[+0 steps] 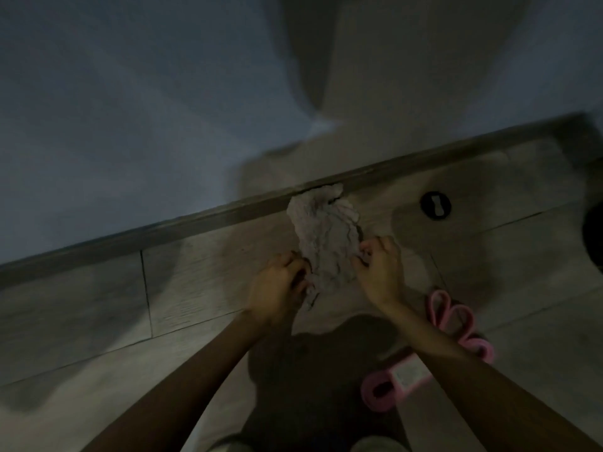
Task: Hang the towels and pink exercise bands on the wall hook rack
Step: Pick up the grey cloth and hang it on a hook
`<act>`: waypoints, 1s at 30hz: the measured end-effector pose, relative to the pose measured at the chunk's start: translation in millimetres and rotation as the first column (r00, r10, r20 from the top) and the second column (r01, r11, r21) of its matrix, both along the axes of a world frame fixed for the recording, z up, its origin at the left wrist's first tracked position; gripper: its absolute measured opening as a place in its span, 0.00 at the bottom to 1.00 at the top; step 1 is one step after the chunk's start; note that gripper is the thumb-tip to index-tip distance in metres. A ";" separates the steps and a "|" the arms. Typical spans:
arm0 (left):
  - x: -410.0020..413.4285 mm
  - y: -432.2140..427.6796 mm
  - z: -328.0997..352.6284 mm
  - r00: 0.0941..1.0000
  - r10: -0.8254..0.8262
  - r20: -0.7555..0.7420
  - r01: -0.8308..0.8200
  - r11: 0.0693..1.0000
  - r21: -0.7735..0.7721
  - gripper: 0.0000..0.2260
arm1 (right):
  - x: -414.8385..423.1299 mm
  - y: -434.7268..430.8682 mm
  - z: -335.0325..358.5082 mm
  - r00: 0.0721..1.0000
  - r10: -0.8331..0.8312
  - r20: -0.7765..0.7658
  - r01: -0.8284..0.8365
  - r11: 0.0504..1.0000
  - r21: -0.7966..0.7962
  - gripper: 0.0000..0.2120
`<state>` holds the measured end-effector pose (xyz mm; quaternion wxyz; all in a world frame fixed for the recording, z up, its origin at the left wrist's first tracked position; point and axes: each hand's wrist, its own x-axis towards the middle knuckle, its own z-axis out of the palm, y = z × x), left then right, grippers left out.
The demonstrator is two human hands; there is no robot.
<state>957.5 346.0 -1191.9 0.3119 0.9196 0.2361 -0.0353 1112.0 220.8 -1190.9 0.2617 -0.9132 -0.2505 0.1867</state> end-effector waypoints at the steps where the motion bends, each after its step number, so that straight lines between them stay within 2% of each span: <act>1: -0.7 0.8 10.9 0.999 0.036 0.005 -0.036 0.999 -0.023 0.10 | 0.2 -0.9 10.9 1.000 -0.016 -0.013 0.016 1.000 0.012 0.07; 6: -0.5 -3.7 109.0 0.989 0.137 0.051 -0.138 0.990 0.019 0.09 | 1.7 -8.7 110.3 0.979 -0.034 -0.202 0.060 0.990 0.126 0.09; 10: 5.5 -6.6 219.1 0.979 0.188 0.073 -0.185 0.982 -0.042 0.08 | 5.3 -11.7 228.3 0.971 0.011 -0.240 0.041 0.977 0.210 0.05; 13: 10.9 -10.0 315.8 0.965 0.242 0.100 -0.231 0.966 -0.113 0.06 | 9.0 -15.9 329.3 0.975 0.043 -0.220 0.011 0.971 0.240 0.05; 15: 12.1 -12.6 382.3 0.964 0.239 0.114 -0.225 0.967 -0.122 0.05 | 10.1 -19.2 398.3 0.976 0.068 -0.205 -0.009 0.961 0.275 0.01; 19: 9.5 -19.2 511.7 0.957 0.241 0.159 -0.217 0.963 -0.158 0.05 | 8.8 -28.9 540.0 0.984 0.094 -0.153 -0.038 0.942 0.332 0.02; 22: 4.5 -28.8 607.6 0.978 0.165 0.126 -0.135 0.967 -0.215 0.05 | 9.6 -36.7 639.9 0.979 0.158 -0.128 -0.105 0.932 0.347 0.04; 24: 1.8 -35.6 666.6 0.984 0.106 0.144 -0.068 0.966 -0.248 0.06 | 13.1 -42.0 704.7 0.972 0.215 -0.099 -0.166 0.915 0.367 0.01; 26: 3.4 -41.6 718.1 0.968 0.122 0.218 -0.067 0.968 -0.242 0.05 | 18.4 -47.1 765.9 0.945 0.321 -0.068 -0.273 0.884 0.381 0.03; 28: 8.0 -45.6 762.4 0.920 0.213 0.328 -0.150 0.967 -0.207 0.03 | 24.0 -50.5 817.7 0.899 0.438 -0.020 -0.402 0.841 0.363 0.03; 30: 15.7 -46.9 799.2 0.866 0.223 0.447 -0.191 0.975 -0.117 0.08 | 29.5 -52.2 859.0 0.861 0.507 0.034 -0.486 0.803 0.345 0.03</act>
